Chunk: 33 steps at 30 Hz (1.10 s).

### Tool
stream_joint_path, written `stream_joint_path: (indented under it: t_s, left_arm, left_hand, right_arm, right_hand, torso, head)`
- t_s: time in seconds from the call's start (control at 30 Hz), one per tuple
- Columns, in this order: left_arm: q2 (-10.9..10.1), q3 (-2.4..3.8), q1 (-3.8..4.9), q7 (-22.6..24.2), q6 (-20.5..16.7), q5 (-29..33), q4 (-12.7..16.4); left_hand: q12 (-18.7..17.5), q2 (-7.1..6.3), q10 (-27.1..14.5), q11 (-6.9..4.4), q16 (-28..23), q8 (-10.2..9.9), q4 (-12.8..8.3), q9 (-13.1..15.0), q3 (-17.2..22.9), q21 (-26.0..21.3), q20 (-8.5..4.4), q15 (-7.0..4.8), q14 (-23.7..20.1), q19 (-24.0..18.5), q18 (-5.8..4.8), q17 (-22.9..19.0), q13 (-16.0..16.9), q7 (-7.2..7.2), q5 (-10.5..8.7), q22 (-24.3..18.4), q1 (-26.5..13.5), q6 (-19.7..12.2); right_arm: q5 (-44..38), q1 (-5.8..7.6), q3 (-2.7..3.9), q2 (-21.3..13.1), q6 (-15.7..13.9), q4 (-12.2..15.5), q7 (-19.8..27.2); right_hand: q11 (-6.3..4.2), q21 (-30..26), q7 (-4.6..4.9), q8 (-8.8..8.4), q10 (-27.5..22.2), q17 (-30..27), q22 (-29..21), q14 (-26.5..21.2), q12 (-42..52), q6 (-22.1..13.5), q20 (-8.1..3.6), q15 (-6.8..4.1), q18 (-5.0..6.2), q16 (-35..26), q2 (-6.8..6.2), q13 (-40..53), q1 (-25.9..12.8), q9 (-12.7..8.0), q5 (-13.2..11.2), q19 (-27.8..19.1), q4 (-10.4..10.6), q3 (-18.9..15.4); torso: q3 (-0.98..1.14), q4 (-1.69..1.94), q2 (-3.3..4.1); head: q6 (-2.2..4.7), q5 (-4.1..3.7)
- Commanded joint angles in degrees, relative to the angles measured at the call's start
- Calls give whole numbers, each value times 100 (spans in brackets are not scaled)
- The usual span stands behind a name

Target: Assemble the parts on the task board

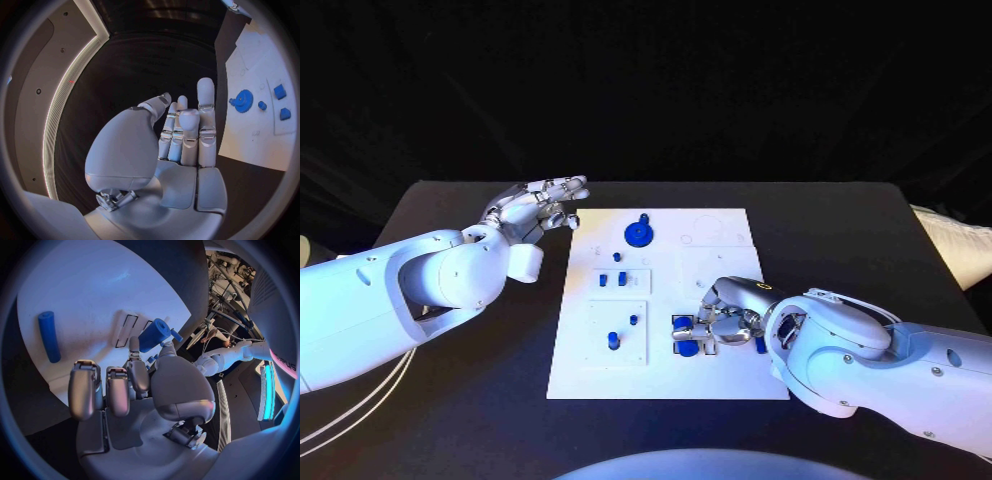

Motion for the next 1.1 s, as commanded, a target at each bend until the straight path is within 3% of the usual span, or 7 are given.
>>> stream_joint_path:
  t_s: [0.03,0.13,0.37,0.63,0.77,0.97,1.1]
  left_arm:
    - [0,3,3,8,123,-32,18]
    - [-1,3,3,7,125,-33,19]
    - [-5,3,3,4,132,-35,19]
    - [-8,3,3,3,142,-57,17]
    - [-5,3,3,4,148,-60,16]
    - [4,3,2,4,144,-61,4]
    - [16,2,2,4,145,-61,-6]
  left_hand:
    - [38,-20,-39,-1,-18,24,-19,-4,-22,-26,1,6,-25,-25,57,-5,6,12,30,-5,27,-42]
    - [38,-20,-39,-1,-18,24,-19,-4,-22,-26,1,6,-25,-25,57,-5,6,12,30,-5,27,-42]
    - [38,-20,-39,-1,-18,24,-19,-4,-22,-26,1,6,-25,-25,57,-5,6,12,30,-5,27,-42]
    - [38,-20,-39,-1,-18,24,-19,-4,-22,-26,1,6,-25,-25,57,-5,6,12,30,-5,27,-42]
    - [38,-20,-39,-1,-18,24,-19,-4,-22,-26,1,6,-25,-25,57,-5,6,12,30,-5,27,-42]
    - [38,-20,-39,-1,-18,24,-19,-4,-22,-26,1,6,-25,-25,57,-5,6,12,30,-5,27,-42]
    - [38,-20,-39,-1,-18,24,-19,-4,-22,-26,1,6,-25,-25,57,-5,6,12,30,-5,27,-42]
  right_arm:
    - [-239,-6,0,7,68,6,-23]
    - [-298,-6,0,1,48,13,-23]
    - [-397,-8,1,-44,-47,78,-12]
    - [-483,-13,3,-100,-58,194,42]
    - [-517,-14,3,-139,-183,187,55]
    - [106,13,20,-395,-658,272,275]
    - [610,179,33,-748,-716,359,496]
  right_hand:
    - [44,14,5,20,-31,1124,-4,520,-37,-56,-24,-30,-47,18,-137,77,-246,37,-221,83,16,81]
    - [40,8,8,30,-31,1122,-7,520,-60,-74,-25,-28,-46,15,-291,82,-467,80,-251,82,17,248]
    - [38,18,4,40,-21,1139,9,524,-44,-73,-25,-29,-49,26,-302,101,-438,103,-236,88,1,355]
    - [25,38,-7,77,11,1184,49,533,-6,-85,-35,-41,-56,52,-299,169,936,205,-173,98,-410,720]
    - [32,40,5,74,3,1180,56,532,-33,-103,-33,-36,-58,49,-242,165,1238,225,-151,98,-547,811]
    - [114,-10,105,-126,-78,1130,-8,520,-240,-354,11,23,-47,13,-230,66,1113,168,460,70,-344,757]
    - [185,-16,191,-338,-106,1131,-11,521,-299,-524,64,86,-45,13,-173,49,1117,90,978,64,-229,674]
  torso:
    - [0,0,-2]
    - [2,1,1]
    - [7,-5,1]
    - [5,-6,1]
    - [2,1,-1]
    - [11,-9,-7]
    - [-4,-5,-16]
  head:
    - [3,1]
    - [4,0]
    - [12,-4]
    - [17,-10]
    - [25,-32]
    - [35,-49]
    - [54,-125]
